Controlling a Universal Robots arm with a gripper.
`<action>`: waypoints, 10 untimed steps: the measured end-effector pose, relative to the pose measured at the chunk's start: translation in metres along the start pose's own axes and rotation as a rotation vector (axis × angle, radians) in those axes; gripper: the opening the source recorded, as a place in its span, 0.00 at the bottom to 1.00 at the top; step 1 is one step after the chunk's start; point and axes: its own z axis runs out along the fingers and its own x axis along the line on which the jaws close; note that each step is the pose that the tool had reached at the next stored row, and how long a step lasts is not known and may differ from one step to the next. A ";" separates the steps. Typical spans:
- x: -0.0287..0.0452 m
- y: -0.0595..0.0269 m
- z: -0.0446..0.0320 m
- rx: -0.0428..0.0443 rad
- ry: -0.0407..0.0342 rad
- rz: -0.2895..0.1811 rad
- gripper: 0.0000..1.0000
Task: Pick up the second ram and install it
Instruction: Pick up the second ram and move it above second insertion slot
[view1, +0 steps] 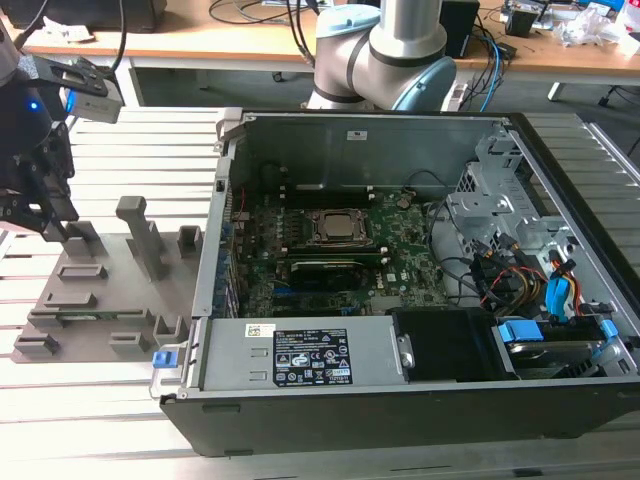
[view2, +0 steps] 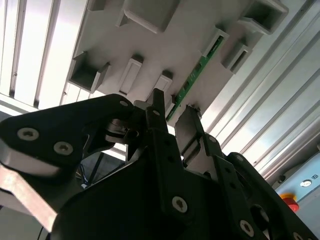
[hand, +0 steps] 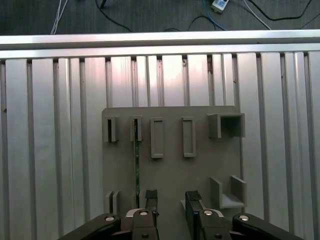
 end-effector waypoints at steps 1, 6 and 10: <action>0.0000 0.0000 0.0008 -0.0001 0.0000 0.000 0.36; 0.0001 -0.0002 0.0046 0.0001 -0.0001 0.000 0.36; 0.0002 -0.0003 0.0068 0.0000 0.0000 0.000 0.36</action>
